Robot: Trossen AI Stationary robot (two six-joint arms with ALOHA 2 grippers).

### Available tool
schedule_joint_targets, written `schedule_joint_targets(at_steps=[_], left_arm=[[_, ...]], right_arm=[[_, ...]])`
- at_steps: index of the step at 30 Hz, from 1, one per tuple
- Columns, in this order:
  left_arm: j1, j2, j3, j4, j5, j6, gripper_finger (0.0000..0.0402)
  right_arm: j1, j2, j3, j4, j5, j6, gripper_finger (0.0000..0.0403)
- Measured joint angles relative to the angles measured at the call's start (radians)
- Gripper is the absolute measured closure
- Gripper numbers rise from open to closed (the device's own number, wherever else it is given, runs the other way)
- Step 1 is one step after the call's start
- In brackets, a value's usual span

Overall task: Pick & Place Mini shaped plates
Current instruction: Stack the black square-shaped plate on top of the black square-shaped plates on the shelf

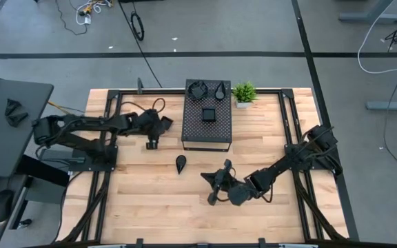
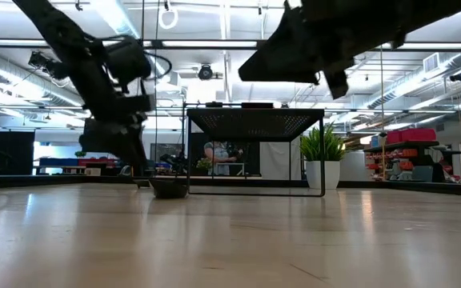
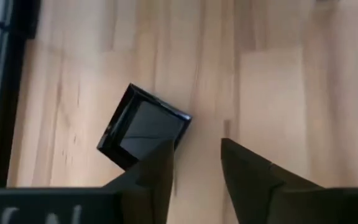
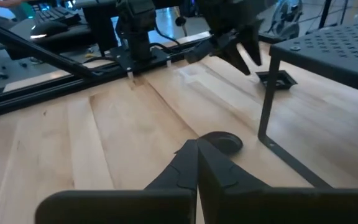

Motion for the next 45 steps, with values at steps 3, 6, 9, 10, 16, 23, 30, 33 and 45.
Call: schedule_joint_targets(at_steps=[3,6,9,10,16,23,30,33,45], left_arm=[[0.035,0.058,0.000,0.032,0.019,0.140,0.0242],[0.052,0.111,-0.001,0.064,0.017,0.239,0.0236],[0.061,0.153,-0.001,0.083,-0.003,0.269,0.0244],[0.063,0.162,-0.001,0.089,-0.014,0.270,0.0250],[0.084,0.189,0.000,0.109,-0.036,0.271,0.0305],[0.075,0.186,0.000,0.112,-0.051,0.262,0.0386],[-0.037,0.127,0.001,0.064,-0.125,0.169,0.0390],[-0.111,0.078,0.032,-0.041,-0.127,0.080,0.0396],[-0.550,-0.035,0.214,-0.380,0.106,-0.309,0.0397]], right_arm=[[-0.022,0.000,0.000,0.005,-0.053,0.000,0.0399],[-0.030,0.000,0.000,0.008,-0.090,0.001,0.0399],[-0.028,0.000,0.000,0.008,-0.095,0.000,0.0399],[-0.028,0.000,0.000,0.008,-0.095,0.000,0.0399],[-0.028,0.000,0.000,0.004,-0.095,0.000,0.0399],[-0.028,0.000,0.000,0.004,-0.095,0.000,0.0399],[-0.028,0.000,0.000,0.004,-0.096,0.000,0.0399],[-0.028,0.000,0.000,0.012,-0.125,-0.002,0.0399],[0.020,0.000,0.005,0.376,-0.524,-0.234,0.0399]])
